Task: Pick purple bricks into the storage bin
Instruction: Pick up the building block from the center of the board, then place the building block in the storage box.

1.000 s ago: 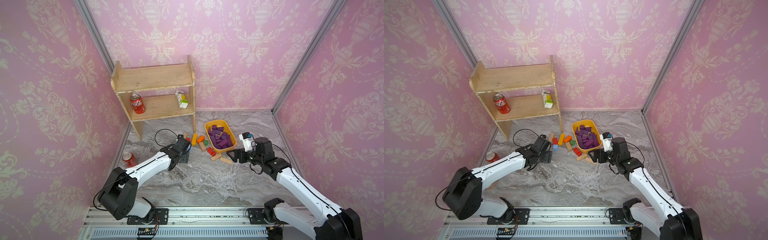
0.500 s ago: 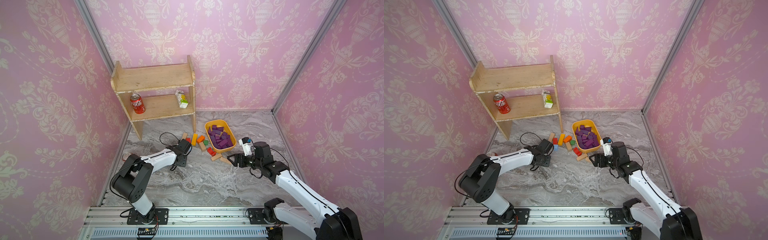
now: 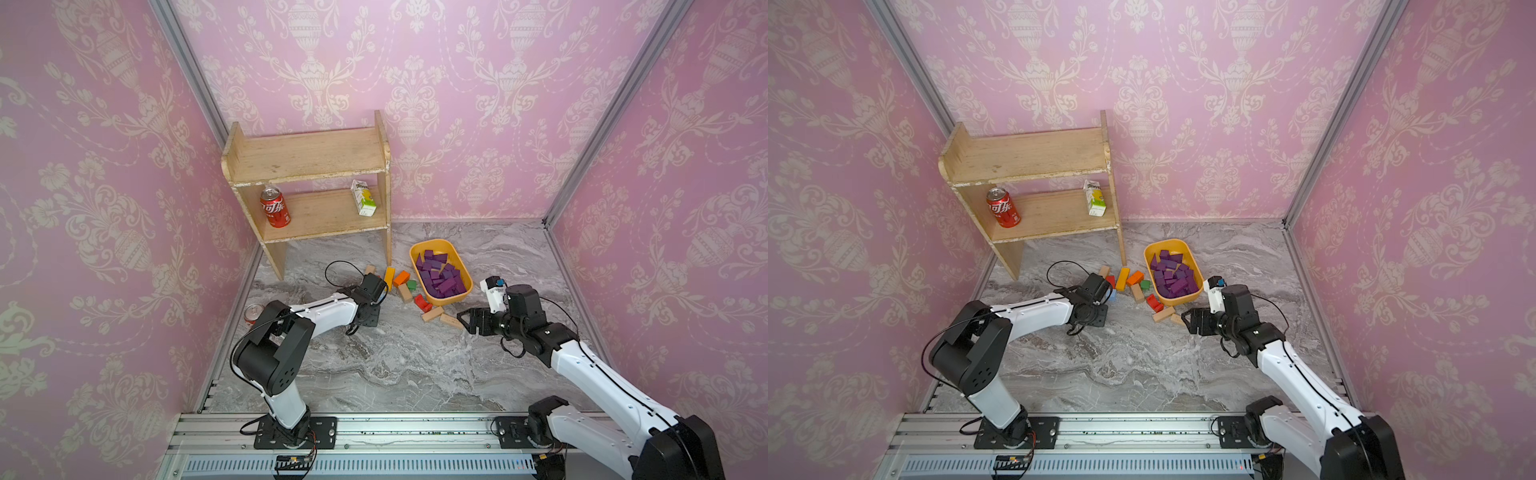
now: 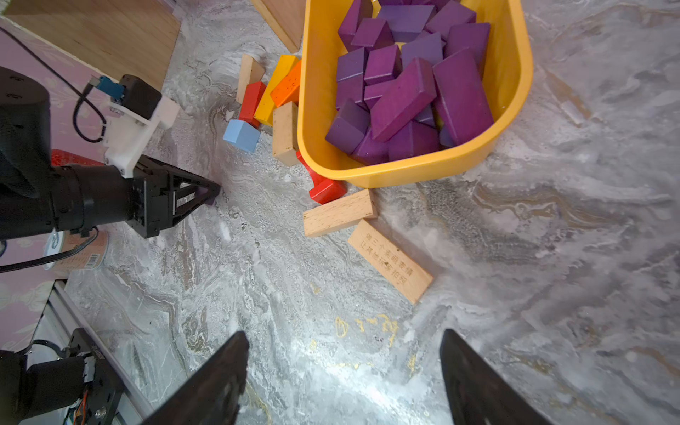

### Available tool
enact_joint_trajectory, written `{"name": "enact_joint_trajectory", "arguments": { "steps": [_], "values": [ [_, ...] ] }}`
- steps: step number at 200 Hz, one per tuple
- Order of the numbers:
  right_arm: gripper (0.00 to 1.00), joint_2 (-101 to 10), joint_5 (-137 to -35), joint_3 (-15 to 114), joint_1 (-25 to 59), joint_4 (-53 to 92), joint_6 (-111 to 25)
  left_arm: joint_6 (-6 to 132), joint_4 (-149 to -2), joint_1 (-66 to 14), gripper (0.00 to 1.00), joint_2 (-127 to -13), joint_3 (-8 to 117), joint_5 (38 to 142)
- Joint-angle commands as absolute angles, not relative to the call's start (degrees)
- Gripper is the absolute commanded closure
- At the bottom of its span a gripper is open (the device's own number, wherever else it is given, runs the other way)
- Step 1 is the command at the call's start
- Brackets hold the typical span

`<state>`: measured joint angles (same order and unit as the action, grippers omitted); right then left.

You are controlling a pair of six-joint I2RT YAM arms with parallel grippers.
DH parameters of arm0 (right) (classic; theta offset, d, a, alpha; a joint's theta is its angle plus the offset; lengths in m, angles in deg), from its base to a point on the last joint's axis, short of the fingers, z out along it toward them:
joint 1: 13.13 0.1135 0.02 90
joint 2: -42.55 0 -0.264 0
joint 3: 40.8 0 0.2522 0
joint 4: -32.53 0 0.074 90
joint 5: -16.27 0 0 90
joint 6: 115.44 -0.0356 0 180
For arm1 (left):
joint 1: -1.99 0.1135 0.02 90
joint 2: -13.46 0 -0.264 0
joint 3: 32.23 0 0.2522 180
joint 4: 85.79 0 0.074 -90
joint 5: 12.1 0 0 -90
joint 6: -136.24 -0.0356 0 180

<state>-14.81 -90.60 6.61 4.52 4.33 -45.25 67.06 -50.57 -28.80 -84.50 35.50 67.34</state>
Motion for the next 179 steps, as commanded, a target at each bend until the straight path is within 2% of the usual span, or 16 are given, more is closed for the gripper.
{"name": "enact_joint_trajectory", "arguments": {
  "steps": [1, 30, 38, 42, 97, 179],
  "values": [
    [0.15, -13.64, -87.88, 5.39, 4.49, 2.33, -45.75, 65.58, -48.4, -28.42, 0.78, -81.91, 35.26, 70.6],
    [0.09, -14.56, -85.58, 3.69, 4.53, 2.51, -45.92, 66.6, -48.14, -29.6, 0.8, -78.48, 38.67, 71.4],
    [0.01, -14.83, -84.78, 3.18, 4.52, 2.44, -46.01, 66.71, -47.53, -30.18, 0.81, -78.69, 40.57, 71.47],
    [0.0, -14.84, -84.48, 2.99, 4.53, 2.42, -45.89, 66.64, -47.31, -30.53, 0.81, -78.86, 41.61, 71.34],
    [0.0, -11.54, -85.48, -2.77, 4.53, 6.92, -45.76, 65.09, -49.12, -36.7, 0.8, -84.49, 54.94, 70.24],
    [0.0, -0.11, -85.52, -11.17, 4.51, 12.92, -46.26, 67.16, -61.13, -37.89, 0.81, -91.63, 62.52, 70.93]
  ]
}}
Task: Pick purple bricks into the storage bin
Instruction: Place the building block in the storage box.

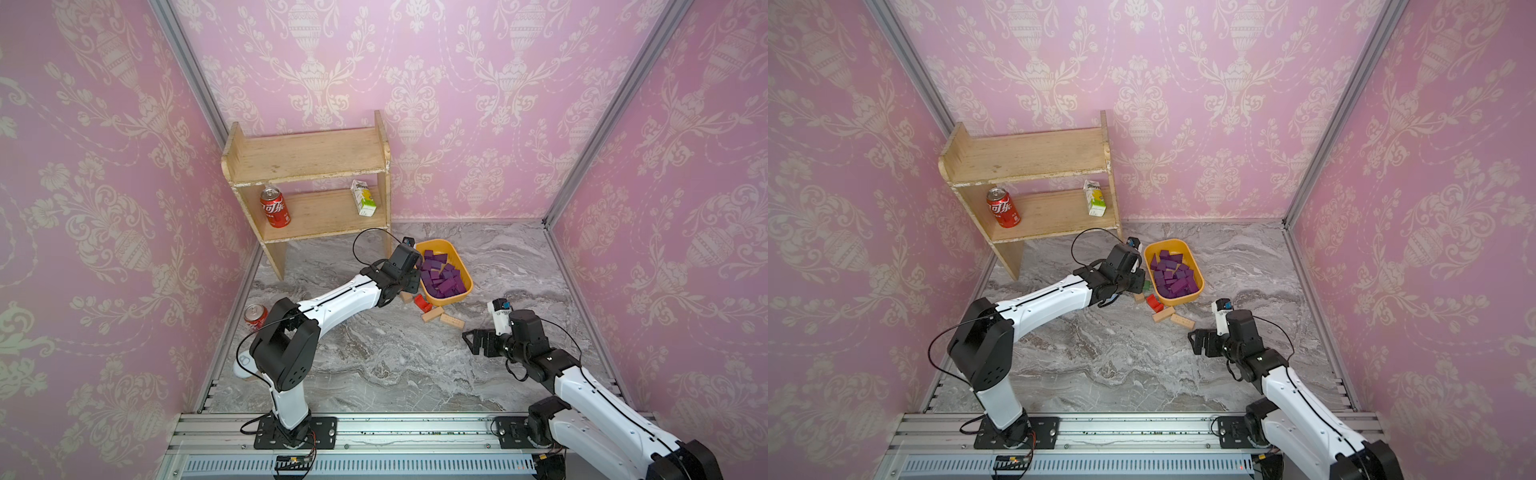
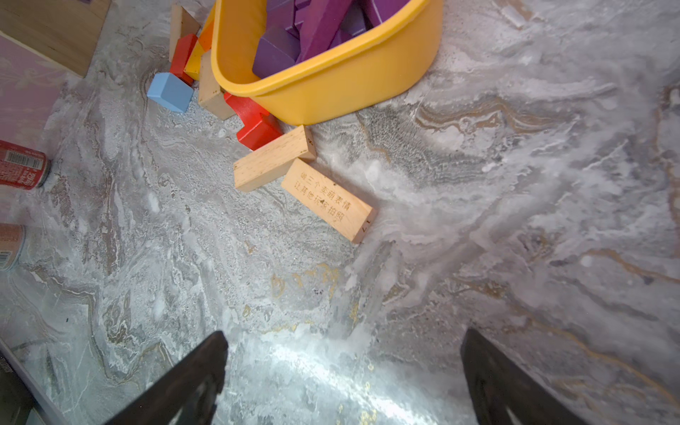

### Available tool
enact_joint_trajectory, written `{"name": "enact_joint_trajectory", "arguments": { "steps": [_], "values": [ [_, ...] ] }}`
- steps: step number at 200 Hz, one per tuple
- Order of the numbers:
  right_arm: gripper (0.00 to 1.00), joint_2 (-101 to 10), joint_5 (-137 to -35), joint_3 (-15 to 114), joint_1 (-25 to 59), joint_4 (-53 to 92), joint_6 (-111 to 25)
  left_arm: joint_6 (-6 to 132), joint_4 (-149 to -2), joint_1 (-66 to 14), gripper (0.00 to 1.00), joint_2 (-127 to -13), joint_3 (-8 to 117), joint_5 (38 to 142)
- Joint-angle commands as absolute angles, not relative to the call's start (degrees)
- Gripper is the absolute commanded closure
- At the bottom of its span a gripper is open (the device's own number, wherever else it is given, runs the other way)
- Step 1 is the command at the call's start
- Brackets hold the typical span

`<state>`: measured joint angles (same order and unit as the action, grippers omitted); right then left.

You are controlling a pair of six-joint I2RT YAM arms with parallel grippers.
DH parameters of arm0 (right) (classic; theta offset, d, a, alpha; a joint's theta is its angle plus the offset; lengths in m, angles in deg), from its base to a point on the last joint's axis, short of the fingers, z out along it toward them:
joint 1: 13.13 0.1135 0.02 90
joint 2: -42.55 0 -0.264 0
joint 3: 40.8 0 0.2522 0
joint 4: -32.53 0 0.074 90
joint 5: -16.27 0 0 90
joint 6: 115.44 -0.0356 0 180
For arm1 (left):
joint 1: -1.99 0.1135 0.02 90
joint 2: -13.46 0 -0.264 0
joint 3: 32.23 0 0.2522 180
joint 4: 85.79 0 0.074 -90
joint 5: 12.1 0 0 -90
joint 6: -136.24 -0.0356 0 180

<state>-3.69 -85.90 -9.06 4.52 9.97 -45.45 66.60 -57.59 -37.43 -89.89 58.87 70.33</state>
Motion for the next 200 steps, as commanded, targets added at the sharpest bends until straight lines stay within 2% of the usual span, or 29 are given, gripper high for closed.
{"name": "enact_joint_trajectory", "arguments": {
  "steps": [1, 89, 107, 128, 135, 148, 164, 200],
  "values": [
    [0.0, 0.04, -85.47, -11.24, 4.52, 12.94, -46.27, 67.16, -61.09, -37.95, 0.81, -91.73, 62.67, 70.9],
    [0.0, 1.97, -82.3, -11.88, 4.52, 11.98, -47.41, 65.74, -56.66, -40.09, 0.81, -105.64, 80.04, 73.8],
    [0.0, 2.21, -82.35, -11.89, 4.49, 12.08, -47.41, 65.46, -56.25, -40.06, 0.76, -106.97, 81.72, 73.35],
    [0.0, 1.9, -82.46, -11.85, 4.45, 12.1, -47.37, 64.87, -55.03, -40.03, 0.6, -108.27, 83.7, 72.26],
    [0.0, 1.64, -82.52, -11.88, 4.52, 12.26, -47.33, 64.76, -54.88, -40.09, 0.53, -108.44, 83.98, 71.99],
    [0.0, 1.24, -82.52, -11.75, 4.5, 12.31, -47.32, 64.4, -54.73, -40.03, 0.31, -108.33, 84.28, 71.44],
    [0.0, 0.89, -82.62, -11.61, 4.46, 12.35, -47.28, 64.1, -54.67, -40.05, 0.17, -107.61, 84.1, 70.43],
    [0.0, 1.28, -82.49, -11.51, 4.53, 12.19, -47.21, 61.12, -54.27, -39.87, 0.02, -99.84, 79.29, 63.7]
  ]
}}
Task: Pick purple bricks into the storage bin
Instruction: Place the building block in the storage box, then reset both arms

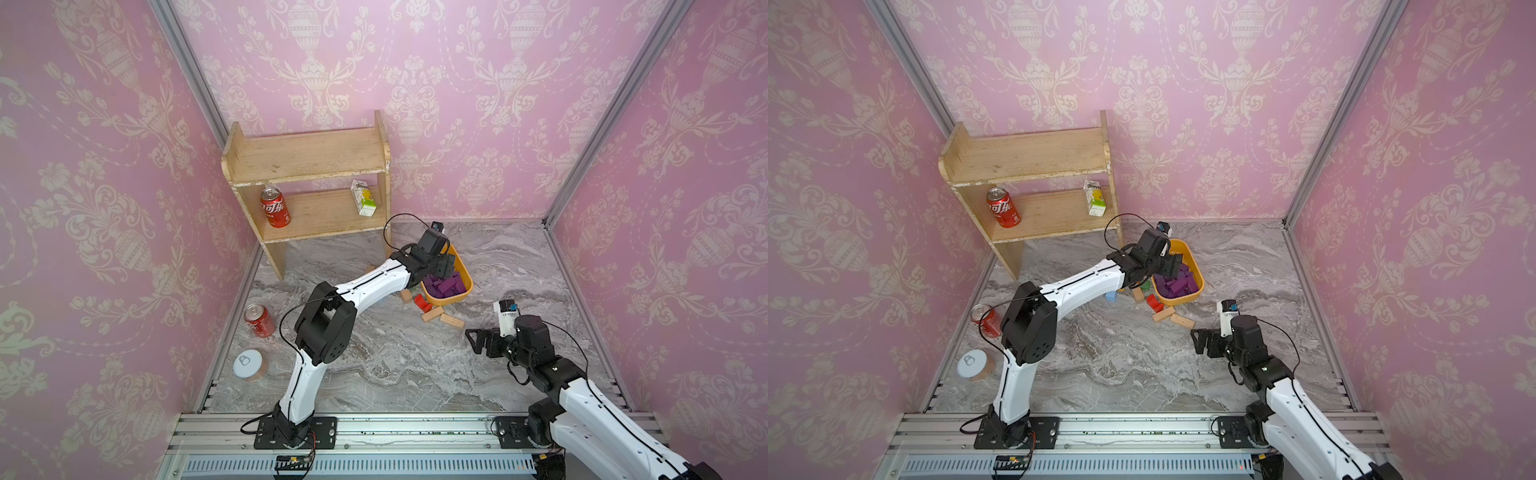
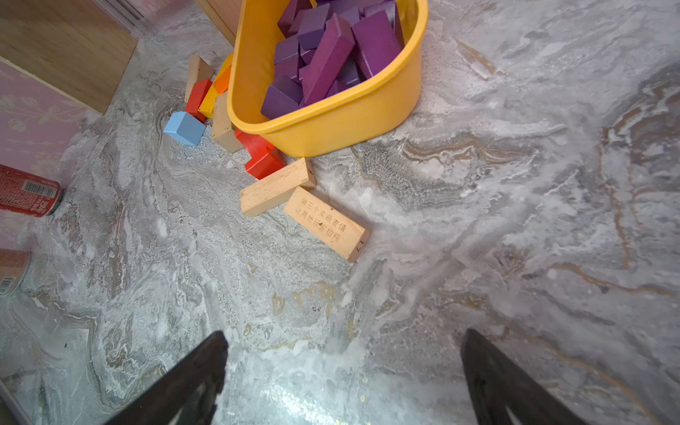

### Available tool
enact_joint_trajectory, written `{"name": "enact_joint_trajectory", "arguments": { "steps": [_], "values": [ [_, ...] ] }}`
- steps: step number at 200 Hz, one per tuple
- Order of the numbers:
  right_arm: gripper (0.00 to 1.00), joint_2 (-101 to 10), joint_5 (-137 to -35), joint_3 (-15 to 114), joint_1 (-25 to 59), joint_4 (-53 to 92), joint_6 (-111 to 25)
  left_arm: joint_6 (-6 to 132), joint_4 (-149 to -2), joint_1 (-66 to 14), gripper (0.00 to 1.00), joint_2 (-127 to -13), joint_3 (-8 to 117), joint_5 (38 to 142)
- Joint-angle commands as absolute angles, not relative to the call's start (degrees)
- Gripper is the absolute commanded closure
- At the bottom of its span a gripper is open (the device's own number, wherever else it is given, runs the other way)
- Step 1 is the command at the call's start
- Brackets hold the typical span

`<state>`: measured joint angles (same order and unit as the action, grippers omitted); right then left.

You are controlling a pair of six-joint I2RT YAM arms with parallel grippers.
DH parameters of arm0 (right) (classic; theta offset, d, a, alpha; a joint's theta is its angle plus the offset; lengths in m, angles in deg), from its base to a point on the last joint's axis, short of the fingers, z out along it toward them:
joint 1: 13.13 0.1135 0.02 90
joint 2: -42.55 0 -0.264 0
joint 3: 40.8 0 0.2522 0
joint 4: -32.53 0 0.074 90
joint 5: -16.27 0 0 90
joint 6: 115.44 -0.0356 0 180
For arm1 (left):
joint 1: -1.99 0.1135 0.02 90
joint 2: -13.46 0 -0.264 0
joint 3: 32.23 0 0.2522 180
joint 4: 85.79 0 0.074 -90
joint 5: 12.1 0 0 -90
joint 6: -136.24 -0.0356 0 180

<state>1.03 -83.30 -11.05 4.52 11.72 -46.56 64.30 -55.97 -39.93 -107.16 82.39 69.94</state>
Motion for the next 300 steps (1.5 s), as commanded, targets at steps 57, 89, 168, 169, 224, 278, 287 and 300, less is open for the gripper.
{"name": "enact_joint_trajectory", "arguments": {
  "steps": [57, 89, 168, 169, 224, 278, 287, 300],
  "values": [
    [0.0, 3.32, -75.81, -10.0, 4.36, 7.04, -49.98, 52.57, -61.56, -37.15, 0.01, -73.91, 52.83, 49.62],
    [0.0, 4.01, -71.69, -8.66, 4.34, 8.66, -48.16, 47.64, -73.87, -31.83, 0.01, -61.08, 34.17, 47.33],
    [0.0, -0.93, -59.74, -3.6, 3.3, 12.03, -43.68, 33.25, -108.91, -24.65, 0.01, -59.05, 4.03, 43.32],
    [0.0, -0.85, -59.7, -3.67, 3.26, 11.97, -43.65, 33.24, -109.28, -24.6, 0.01, -59.23, 3.81, 43.25],
    [0.0, 8.98, -54.52, -7.76, 3.06, 11.82, -42.82, 35.21, -121.85, -16.5, 0.01, -70.03, 0.53, 49.87],
    [0.0, 17.03, -50.99, -11.03, 2.95, 11.73, -42.75, 31.96, -130.18, -11.82, 0.01, -76.48, 1.21, 56.72],
    [0.0, 17.3, -50.69, -11.13, 2.95, 11.86, -42.63, 33.75, -129.2, -10.56, 0.01, -75.7, 1.06, 57.81],
    [0.0, 17.7, -50.76, -10.93, 2.95, 11.34, -42.32, 36.62, -129.71, -7.88, 0.01, -74.98, 0.07, 60.32]
  ]
}}
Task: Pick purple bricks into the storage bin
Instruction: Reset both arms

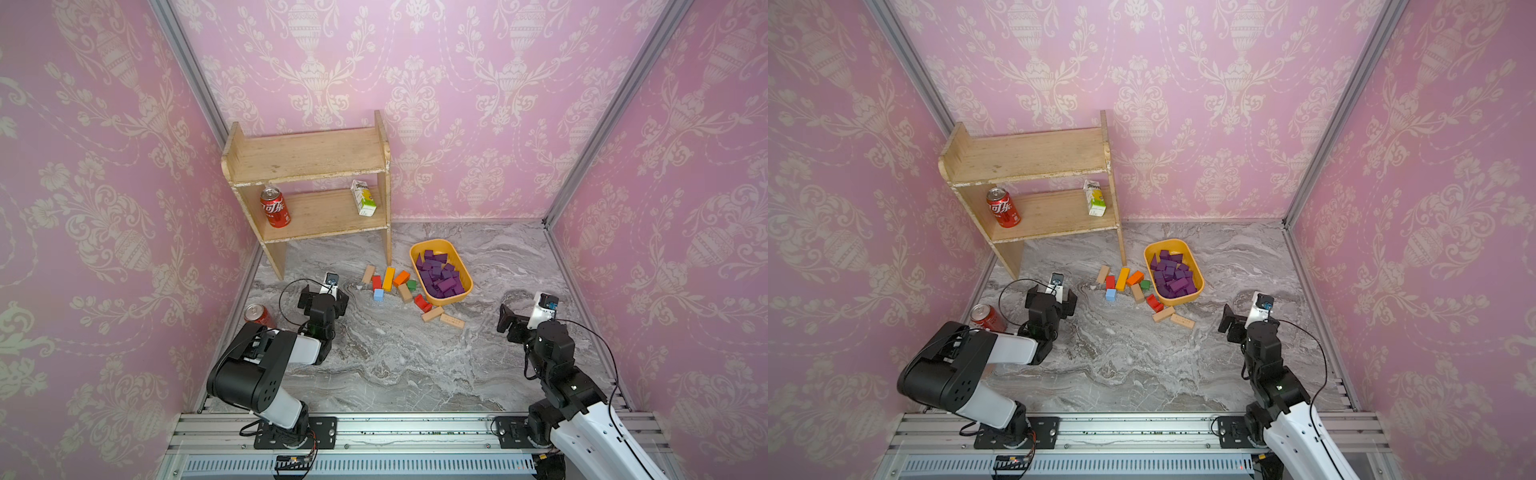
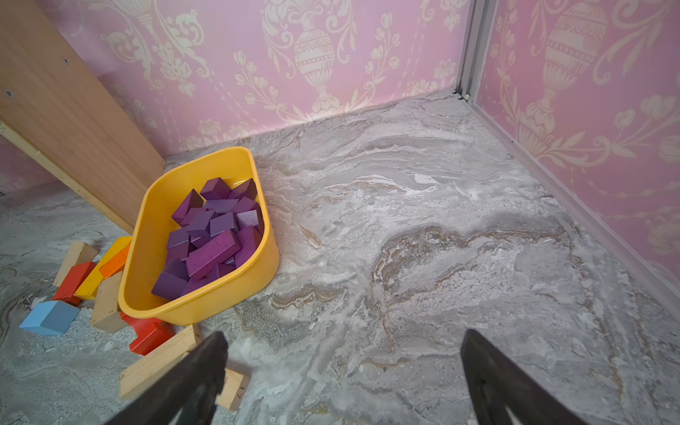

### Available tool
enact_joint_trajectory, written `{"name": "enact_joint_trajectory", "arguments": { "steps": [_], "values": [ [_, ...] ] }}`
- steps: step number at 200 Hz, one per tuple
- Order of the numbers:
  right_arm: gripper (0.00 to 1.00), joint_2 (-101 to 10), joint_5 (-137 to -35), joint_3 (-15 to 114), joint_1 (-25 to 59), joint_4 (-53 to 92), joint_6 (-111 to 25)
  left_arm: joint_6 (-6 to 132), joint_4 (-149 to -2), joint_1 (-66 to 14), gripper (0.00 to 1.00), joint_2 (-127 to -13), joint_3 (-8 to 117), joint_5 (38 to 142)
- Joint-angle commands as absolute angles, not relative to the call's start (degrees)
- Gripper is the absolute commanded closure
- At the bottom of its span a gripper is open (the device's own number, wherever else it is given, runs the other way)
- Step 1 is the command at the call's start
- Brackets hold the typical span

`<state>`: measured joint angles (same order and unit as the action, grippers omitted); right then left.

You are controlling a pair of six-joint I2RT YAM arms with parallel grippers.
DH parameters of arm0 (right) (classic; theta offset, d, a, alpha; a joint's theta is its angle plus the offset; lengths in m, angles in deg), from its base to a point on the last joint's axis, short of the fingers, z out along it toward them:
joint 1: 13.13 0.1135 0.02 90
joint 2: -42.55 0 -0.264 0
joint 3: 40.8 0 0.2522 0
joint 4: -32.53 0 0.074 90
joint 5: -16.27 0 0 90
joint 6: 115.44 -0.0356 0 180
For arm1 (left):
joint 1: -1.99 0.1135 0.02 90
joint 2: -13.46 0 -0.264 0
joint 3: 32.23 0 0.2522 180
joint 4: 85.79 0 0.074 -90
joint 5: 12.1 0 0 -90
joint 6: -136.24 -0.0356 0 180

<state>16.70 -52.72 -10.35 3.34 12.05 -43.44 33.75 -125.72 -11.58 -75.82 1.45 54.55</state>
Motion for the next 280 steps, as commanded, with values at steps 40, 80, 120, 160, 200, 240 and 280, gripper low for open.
{"name": "enact_joint_trajectory", "arguments": {
  "steps": [40, 80, 120, 160, 200, 240, 280],
  "values": [
    [0.0, 20.26, -50.36, -11.71, 2.88, 10.62, -42.34, 42.64, -130.62, -1.56, 0.01, -75.16, -0.78, 68.49],
    [0.0, 16.89, -49.21, -11.2, 2.74, 13.27, -40.77, 46.8, -130.97, 3.27, 0.01, -79.95, 1.12, 74.11],
    [0.0, 9.32, -44.31, -11.27, 2.36, 22.23, -36.08, 47.19, -130.11, 3.57, 0.01, -80.11, 1.79, 73.92],
    [0.0, -4.32, -43.94, -12.65, -1.37, 36.67, -33.92, 47.73, -129.72, 3.57, 0.01, -80.17, 1.95, 71.72],
    [0.0, -22.6, -49.49, -5.59, -8.27, 42.0, -36.35, 47.82, -129.9, 3.57, 0.01, -80.15, 1.9, 71.08],
    [0.0, -33.94, -51.22, -0.95, -10.37, 48.13, -34.65, 47.91, -130.23, 3.48, 0.01, -80.16, 1.7, 70.74],
    [0.0, -39.85, -52.99, 0.17, -10.81, 53.14, -33.73, 47.57, -130.05, 3.48, 0.01, -80.21, 1.75, 71.94]
  ]
}}
